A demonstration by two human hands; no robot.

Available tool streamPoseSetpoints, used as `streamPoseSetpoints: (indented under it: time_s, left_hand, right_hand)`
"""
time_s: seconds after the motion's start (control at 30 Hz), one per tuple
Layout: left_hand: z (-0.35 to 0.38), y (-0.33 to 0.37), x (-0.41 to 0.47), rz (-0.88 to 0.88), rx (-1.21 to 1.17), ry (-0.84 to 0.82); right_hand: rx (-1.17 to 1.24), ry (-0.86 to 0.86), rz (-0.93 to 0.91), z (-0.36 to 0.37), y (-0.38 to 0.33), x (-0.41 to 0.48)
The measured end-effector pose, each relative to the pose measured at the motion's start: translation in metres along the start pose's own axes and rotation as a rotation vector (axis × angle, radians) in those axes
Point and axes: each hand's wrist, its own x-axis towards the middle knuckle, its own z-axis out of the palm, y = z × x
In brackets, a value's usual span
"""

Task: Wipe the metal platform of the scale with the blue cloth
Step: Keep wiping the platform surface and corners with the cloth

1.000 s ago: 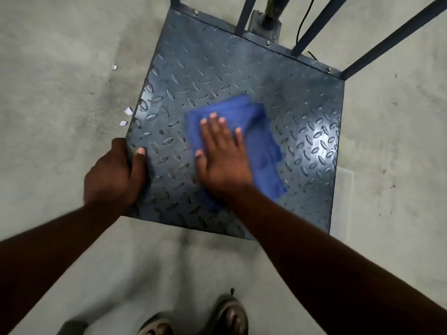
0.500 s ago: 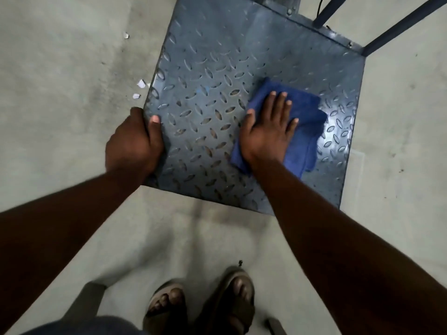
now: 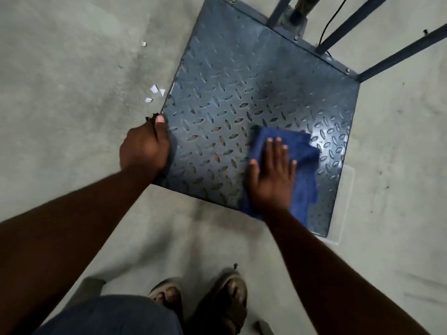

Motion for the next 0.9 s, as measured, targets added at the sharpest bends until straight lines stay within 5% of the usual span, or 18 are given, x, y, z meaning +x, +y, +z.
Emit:
streamPoseSetpoints:
  time_s: [0.1,0.23,0.6,0.8,0.9]
  left_hand:
    - [0.001,-0.003,0.002,-0.017,-0.013,-0.005]
    - [0.002,-0.007,0.008,-0.054,-0.021,-0.049]
    - [-0.006,0.005,0.014,-0.352,-0.237,-0.237]
    - [-0.005,0.001,0.015,-0.371,-0.200,-0.210]
    - [-0.008,0.001,0.014,-0.357,-0.222,-0.235]
  right_hand:
    - [0.063,-0.002,0.332,-0.010,0.066,0.004]
    - [0.096,0.049,0.444,-0.004,0.040,0.013]
    - [-0.009,0.018,-0.320,0.010,-0.186,0.008]
    - [0.038,-0.063,-0.631,0.009,-0.119,-0.030]
    - [0.002,-0.027,-0.399,0.007,-0.057,-0.024]
